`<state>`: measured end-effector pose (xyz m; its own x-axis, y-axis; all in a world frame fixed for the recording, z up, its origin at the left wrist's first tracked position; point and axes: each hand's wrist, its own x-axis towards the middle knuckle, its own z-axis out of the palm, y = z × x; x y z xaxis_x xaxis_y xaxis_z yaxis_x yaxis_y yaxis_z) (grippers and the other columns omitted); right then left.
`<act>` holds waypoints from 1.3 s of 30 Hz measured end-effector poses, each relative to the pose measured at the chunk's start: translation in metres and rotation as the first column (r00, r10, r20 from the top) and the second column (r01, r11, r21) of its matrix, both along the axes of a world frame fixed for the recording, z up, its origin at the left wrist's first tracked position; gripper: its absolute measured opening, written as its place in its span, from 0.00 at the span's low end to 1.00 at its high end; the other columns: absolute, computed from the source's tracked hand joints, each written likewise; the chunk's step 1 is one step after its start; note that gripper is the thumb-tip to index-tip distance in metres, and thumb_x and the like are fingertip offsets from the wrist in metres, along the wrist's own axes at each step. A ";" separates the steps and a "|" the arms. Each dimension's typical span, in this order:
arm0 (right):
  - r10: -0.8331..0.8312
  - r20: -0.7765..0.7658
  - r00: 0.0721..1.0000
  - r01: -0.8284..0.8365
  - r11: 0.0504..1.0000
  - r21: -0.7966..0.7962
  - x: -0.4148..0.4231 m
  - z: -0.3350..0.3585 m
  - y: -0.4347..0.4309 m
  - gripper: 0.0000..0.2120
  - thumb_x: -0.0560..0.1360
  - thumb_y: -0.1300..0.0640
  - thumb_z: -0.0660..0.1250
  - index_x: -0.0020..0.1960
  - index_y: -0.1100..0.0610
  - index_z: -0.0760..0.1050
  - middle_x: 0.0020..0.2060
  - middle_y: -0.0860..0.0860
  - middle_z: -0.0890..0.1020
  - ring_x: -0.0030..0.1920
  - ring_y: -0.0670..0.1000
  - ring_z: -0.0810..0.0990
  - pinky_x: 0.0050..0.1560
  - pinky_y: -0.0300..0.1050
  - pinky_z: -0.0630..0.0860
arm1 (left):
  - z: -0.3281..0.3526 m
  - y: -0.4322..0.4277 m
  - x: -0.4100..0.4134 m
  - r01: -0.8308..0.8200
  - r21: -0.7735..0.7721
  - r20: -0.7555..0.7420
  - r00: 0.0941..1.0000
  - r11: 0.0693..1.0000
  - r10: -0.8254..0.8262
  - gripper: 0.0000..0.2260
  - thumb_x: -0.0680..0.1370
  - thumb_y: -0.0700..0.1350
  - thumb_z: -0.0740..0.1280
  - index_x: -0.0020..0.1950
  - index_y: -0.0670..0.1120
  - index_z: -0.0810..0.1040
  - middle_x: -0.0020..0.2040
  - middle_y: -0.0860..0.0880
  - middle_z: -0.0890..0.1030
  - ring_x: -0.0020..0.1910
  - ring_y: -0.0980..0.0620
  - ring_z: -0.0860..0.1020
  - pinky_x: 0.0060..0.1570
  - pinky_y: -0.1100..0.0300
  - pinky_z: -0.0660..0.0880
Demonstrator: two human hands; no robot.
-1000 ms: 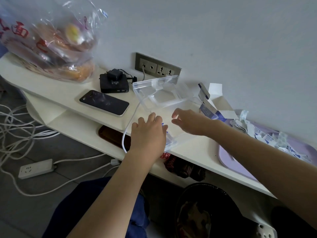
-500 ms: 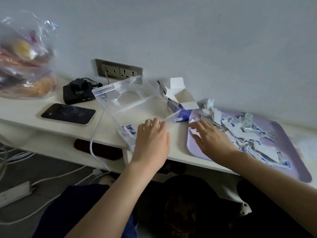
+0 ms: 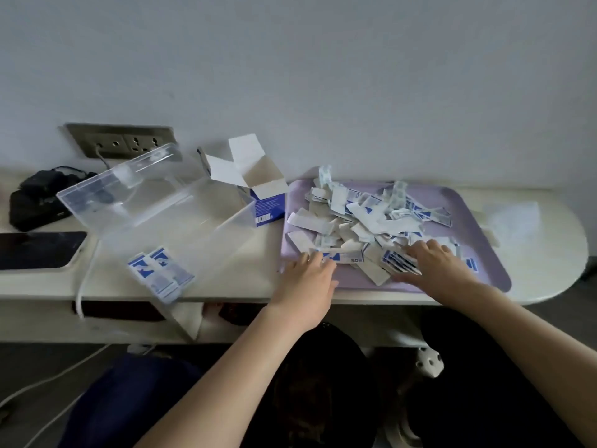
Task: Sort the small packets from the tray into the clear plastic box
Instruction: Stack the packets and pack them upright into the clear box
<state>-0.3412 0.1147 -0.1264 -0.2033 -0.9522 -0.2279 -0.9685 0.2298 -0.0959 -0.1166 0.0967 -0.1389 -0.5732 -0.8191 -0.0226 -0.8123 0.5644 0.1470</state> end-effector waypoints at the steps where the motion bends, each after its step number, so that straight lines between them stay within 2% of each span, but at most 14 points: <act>1: -0.020 0.016 1.000 0.020 1.000 0.006 -0.004 -0.001 0.000 0.31 0.70 0.39 0.67 0.65 0.58 0.66 0.61 0.56 0.71 0.62 0.58 0.68 0.59 0.50 0.67 | -0.001 -0.001 -0.005 -0.001 0.012 0.009 1.000 1.000 0.001 0.16 0.82 0.50 0.54 0.68 0.47 0.67 0.65 0.47 0.68 0.64 0.45 0.67 0.61 0.52 0.66; 5: -0.050 0.086 0.995 0.052 0.999 -0.013 -0.015 0.000 -0.002 0.29 0.70 0.45 0.70 0.65 0.57 0.68 0.61 0.57 0.71 0.62 0.58 0.70 0.60 0.50 0.67 | -0.007 -0.003 -0.026 -0.002 0.075 0.051 0.999 0.997 -0.001 0.17 0.83 0.50 0.53 0.69 0.46 0.65 0.69 0.45 0.64 0.67 0.44 0.64 0.63 0.51 0.64; 10: -0.034 0.181 0.983 0.040 0.999 -0.028 -0.020 -0.001 -0.007 0.24 0.70 0.49 0.72 0.62 0.56 0.71 0.56 0.53 0.77 0.55 0.53 0.75 0.50 0.45 0.69 | -0.008 -0.007 -0.039 -0.021 0.051 0.086 0.996 0.998 0.017 0.16 0.82 0.50 0.53 0.68 0.46 0.64 0.65 0.43 0.65 0.64 0.43 0.66 0.58 0.51 0.67; 15: -0.008 0.167 0.986 0.022 0.996 -0.085 -0.025 0.001 -0.013 0.18 0.72 0.53 0.71 0.60 0.57 0.76 0.56 0.54 0.79 0.56 0.54 0.76 0.54 0.44 0.71 | -0.008 -0.008 -0.042 -0.029 0.043 0.121 0.992 0.999 0.024 0.16 0.82 0.50 0.52 0.68 0.45 0.64 0.65 0.43 0.65 0.63 0.42 0.66 0.57 0.51 0.66; 17: -0.026 0.202 0.979 0.044 0.995 -0.084 -0.029 0.003 -0.015 0.14 0.73 0.53 0.70 0.56 0.57 0.78 0.51 0.53 0.81 0.52 0.54 0.77 0.48 0.42 0.70 | -0.008 -0.008 -0.042 -0.026 0.040 0.127 0.992 0.999 0.021 0.16 0.82 0.50 0.52 0.68 0.45 0.63 0.66 0.42 0.65 0.64 0.42 0.66 0.57 0.52 0.66; 19: -0.032 0.212 0.977 0.053 0.994 -0.093 -0.032 0.005 -0.014 0.11 0.75 0.53 0.67 0.47 0.61 0.80 0.40 0.56 0.80 0.40 0.55 0.74 0.40 0.43 0.66 | -0.008 -0.008 -0.041 -0.018 0.042 0.126 0.992 0.999 0.013 0.17 0.82 0.50 0.52 0.69 0.45 0.62 0.67 0.42 0.64 0.65 0.43 0.65 0.58 0.52 0.66; 21: -0.036 0.192 0.981 0.061 0.991 -0.122 -0.033 0.005 -0.013 0.15 0.78 0.54 0.62 0.37 0.62 0.75 0.34 0.57 0.75 0.35 0.55 0.70 0.36 0.45 0.64 | -0.008 -0.008 -0.039 -0.016 0.044 0.131 0.991 0.999 0.010 0.17 0.82 0.49 0.52 0.70 0.45 0.62 0.68 0.43 0.63 0.65 0.43 0.65 0.59 0.52 0.66; 23: -0.022 0.133 0.991 0.044 0.985 -0.167 -0.029 0.006 -0.012 0.18 0.79 0.56 0.59 0.31 0.57 0.67 0.31 0.55 0.73 0.34 0.57 0.70 0.33 0.46 0.64 | -0.009 -0.008 -0.038 -0.024 0.050 0.094 0.995 0.998 0.019 0.16 0.82 0.50 0.52 0.68 0.45 0.64 0.67 0.44 0.65 0.65 0.44 0.66 0.59 0.52 0.66; 26: 0.038 0.029 0.999 -0.028 0.956 -0.291 -0.012 0.012 -0.008 0.14 0.80 0.56 0.57 0.35 0.56 0.65 0.33 0.53 0.72 0.35 0.58 0.71 0.34 0.45 0.66 | -0.005 -0.009 -0.037 -0.095 0.097 -0.073 0.992 0.991 0.103 0.14 0.83 0.49 0.52 0.64 0.45 0.69 0.62 0.45 0.69 0.62 0.44 0.68 0.57 0.52 0.67; 29: 0.165 0.002 0.986 -0.142 0.854 -0.500 0.012 0.019 -0.006 0.09 0.79 0.57 0.61 0.40 0.58 0.71 0.34 0.51 0.74 0.35 0.58 0.74 0.32 0.44 0.63 | 0.004 -0.010 -0.042 -0.176 0.229 -0.356 0.900 0.957 0.251 0.14 0.83 0.46 0.52 0.60 0.42 0.73 0.56 0.44 0.75 0.58 0.43 0.71 0.55 0.52 0.70; 32: 0.374 -0.078 0.924 -0.340 0.712 -0.615 0.036 0.017 -0.001 0.02 0.74 0.59 0.67 0.45 0.57 0.78 0.34 0.51 0.79 0.33 0.56 0.79 0.27 0.43 0.70 | 0.016 -0.011 -0.042 -0.149 0.550 -0.537 0.690 0.821 0.485 0.19 0.82 0.55 0.50 0.54 0.45 0.76 0.50 0.44 0.79 0.53 0.43 0.76 0.52 0.54 0.69; 34: 0.445 -0.128 0.886 -0.429 0.684 -0.590 0.048 0.012 0.001 0.05 0.70 0.61 0.71 0.45 0.55 0.78 0.34 0.50 0.79 0.32 0.54 0.79 0.26 0.42 0.72 | 0.016 -0.013 -0.043 -0.116 0.603 -0.589 0.604 0.790 0.538 0.21 0.81 0.57 0.50 0.47 0.47 0.77 0.46 0.44 0.81 0.50 0.42 0.77 0.52 0.53 0.71; 36: 0.474 -0.148 0.868 -0.465 0.671 -0.578 0.056 0.010 -0.001 0.07 0.67 0.63 0.73 0.43 0.56 0.78 0.34 0.50 0.78 0.32 0.54 0.79 0.26 0.42 0.71 | 0.016 -0.015 -0.042 -0.109 0.624 -0.613 0.546 0.774 0.571 0.20 0.82 0.56 0.51 0.40 0.49 0.75 0.39 0.47 0.80 0.43 0.44 0.77 0.47 0.55 0.71; 39: 0.504 -0.087 0.859 -0.450 0.662 -0.600 0.062 0.011 -0.003 0.07 0.70 0.61 0.70 0.48 0.57 0.78 0.42 0.52 0.80 0.39 0.55 0.80 0.29 0.44 0.74 | 0.020 -0.019 -0.038 -0.089 0.684 -0.628 0.432 0.724 0.647 0.16 0.82 0.52 0.55 0.44 0.45 0.78 0.38 0.46 0.80 0.38 0.49 0.77 0.40 0.58 0.70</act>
<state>-0.2788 0.1115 -0.1151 0.3091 -0.8594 0.4073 -0.9119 -0.3894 -0.1294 -0.1542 0.0775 -0.1188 -0.1953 -0.9584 -0.2083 -0.2693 -0.1518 0.9510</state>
